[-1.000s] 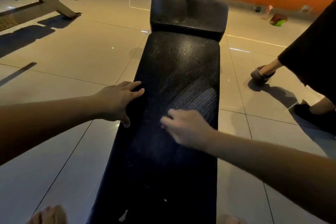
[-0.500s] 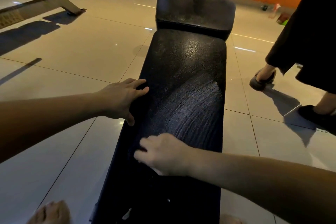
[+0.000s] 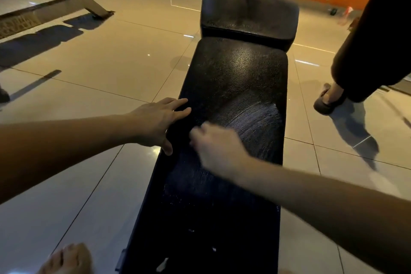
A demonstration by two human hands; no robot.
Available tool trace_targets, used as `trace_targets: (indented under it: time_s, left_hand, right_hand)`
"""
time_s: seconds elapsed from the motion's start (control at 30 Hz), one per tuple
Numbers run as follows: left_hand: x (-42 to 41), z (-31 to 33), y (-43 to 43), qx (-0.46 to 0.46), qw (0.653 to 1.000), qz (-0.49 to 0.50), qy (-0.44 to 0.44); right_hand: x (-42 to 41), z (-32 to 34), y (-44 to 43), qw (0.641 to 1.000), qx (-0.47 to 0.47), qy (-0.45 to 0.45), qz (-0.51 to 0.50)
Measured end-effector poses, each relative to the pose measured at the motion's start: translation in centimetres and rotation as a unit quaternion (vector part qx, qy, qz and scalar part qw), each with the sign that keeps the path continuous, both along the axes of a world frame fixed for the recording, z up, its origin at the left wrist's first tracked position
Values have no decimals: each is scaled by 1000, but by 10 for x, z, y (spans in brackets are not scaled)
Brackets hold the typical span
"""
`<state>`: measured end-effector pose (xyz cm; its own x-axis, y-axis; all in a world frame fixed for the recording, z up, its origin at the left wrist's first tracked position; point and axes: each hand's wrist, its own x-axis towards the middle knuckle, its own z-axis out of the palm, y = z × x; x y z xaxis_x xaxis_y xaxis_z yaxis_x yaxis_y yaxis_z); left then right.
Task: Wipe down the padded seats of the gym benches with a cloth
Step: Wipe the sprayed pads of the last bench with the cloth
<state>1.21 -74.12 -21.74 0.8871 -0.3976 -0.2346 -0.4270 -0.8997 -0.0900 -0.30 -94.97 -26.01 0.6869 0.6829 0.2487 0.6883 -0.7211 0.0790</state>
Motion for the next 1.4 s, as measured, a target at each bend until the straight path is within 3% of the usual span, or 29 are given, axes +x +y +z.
trace_targets:
  time_s: [0.07, 0.13, 0.2, 0.27, 0.33, 0.4, 0.47, 0.57, 0.63, 0.7, 0.83, 0.93, 1.0, 1.13, 1.27, 1.33, 1.4]
  left_hand:
    - [0, -1, 1, 1, 1000, -6, -1]
    - [1, -2, 1, 3, 1000, -8, 0]
    - [1, -3, 1, 1, 1000, -8, 0]
    - [1, -3, 1, -1, 1000, -7, 3]
    - [1, -3, 1, 1, 1000, -6, 2]
    - [2, -2, -1, 5, 1000, -6, 2]
    - [2, -2, -1, 9, 1000, -3, 2]
    - [0, 1, -2, 12, 1000, 0, 3]
    - [-1, 2, -4, 14, 1000, 4, 3]
    - [-2, 3, -6, 18, 1000, 4, 6]
    - [-2, 4, -7, 24, 1000, 12, 11]
    - [-2, 4, -9, 24, 1000, 16, 11]
    - [-2, 5, -10, 27, 999, 18, 12]
    - [-2, 5, -10, 34, 999, 17, 8]
    - [-3, 5, -11, 33, 999, 18, 8]
    - [-3, 6, -11, 31, 999, 19, 11]
    - [-2, 6, -11, 31, 999, 21, 13]
  right_hand:
    - [-51, -12, 8, 989, -38, 74, 121]
    - [-56, -12, -5, 980, -63, 64, 177]
    - [-17, -1, -22, 992, -23, -6, 121]
    - [45, 17, -44, 995, 15, -95, -12]
    - [88, 37, -67, 984, 27, -116, -135]
    - [93, 40, -70, 977, 64, -121, -165]
    - [64, 27, -54, 984, 68, -111, -124]
    - [-18, -9, -22, 999, 36, 0, 32]
    - [-65, -22, -19, 982, -29, 71, 170]
    - [-69, -22, -36, 971, -67, 72, 218]
    - [18, 3, -86, 997, 3, -62, 40]
    - [72, 29, -125, 983, 20, -125, -136]
    - [70, 28, -123, 977, 44, -129, -163]
    - [-7, -9, -86, 998, 42, -34, -26]
    - [-64, -23, -87, 982, -37, 52, 175]
    - [-40, -14, -97, 986, -28, 33, 158]
    - [5, -2, -109, 997, 18, -40, 69]
